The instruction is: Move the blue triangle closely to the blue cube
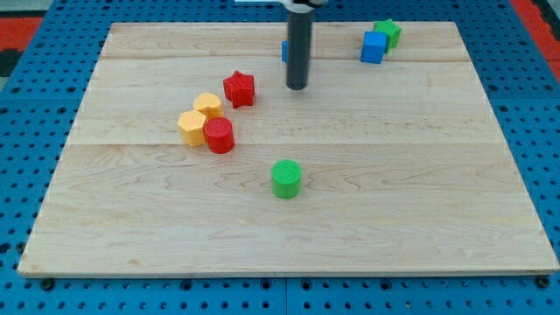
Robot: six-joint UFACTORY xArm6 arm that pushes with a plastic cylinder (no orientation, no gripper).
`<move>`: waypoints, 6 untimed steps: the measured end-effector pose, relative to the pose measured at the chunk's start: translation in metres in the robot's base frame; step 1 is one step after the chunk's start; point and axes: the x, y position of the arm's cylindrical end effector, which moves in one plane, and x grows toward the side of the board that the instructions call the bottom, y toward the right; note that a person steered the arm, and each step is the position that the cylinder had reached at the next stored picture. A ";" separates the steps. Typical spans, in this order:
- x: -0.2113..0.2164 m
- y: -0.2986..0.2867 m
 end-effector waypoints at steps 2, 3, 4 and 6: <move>-0.062 0.017; -0.068 0.103; -0.034 0.066; 0.058 -0.033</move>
